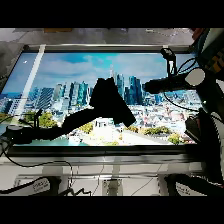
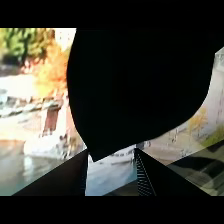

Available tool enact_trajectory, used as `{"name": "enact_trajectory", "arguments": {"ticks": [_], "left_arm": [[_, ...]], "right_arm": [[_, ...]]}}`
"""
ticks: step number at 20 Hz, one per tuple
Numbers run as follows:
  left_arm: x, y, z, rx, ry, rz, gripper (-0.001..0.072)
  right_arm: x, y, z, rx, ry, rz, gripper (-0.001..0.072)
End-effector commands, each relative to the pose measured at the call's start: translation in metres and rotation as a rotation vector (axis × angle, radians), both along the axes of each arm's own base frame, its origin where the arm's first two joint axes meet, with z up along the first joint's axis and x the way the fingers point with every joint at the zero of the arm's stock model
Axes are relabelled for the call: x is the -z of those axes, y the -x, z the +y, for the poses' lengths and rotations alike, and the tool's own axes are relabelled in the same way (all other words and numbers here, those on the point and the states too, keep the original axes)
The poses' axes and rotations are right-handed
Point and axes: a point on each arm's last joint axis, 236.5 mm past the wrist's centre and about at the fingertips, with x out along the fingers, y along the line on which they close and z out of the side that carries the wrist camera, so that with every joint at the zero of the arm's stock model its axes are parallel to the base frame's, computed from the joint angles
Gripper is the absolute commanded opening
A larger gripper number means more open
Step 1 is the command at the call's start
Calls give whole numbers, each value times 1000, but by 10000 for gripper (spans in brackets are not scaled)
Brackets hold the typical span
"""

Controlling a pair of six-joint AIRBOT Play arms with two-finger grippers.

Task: Fold the clothes and pants, and hang the long-sleeved shirts on hangers.

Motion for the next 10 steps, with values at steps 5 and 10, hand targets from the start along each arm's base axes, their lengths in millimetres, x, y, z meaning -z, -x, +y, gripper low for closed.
{"name": "enact_trajectory", "arguments": {"ticks": [5, 10], "left_arm": [[-3, -15, -4, 19, 19, -99, 339], [-15, -32, -7, -58, 76, -133, 365]], "right_arm": [[22, -3, -18, -8, 105, 26, 26], [92, 40, 9, -215, 70, 334, 26]]}}
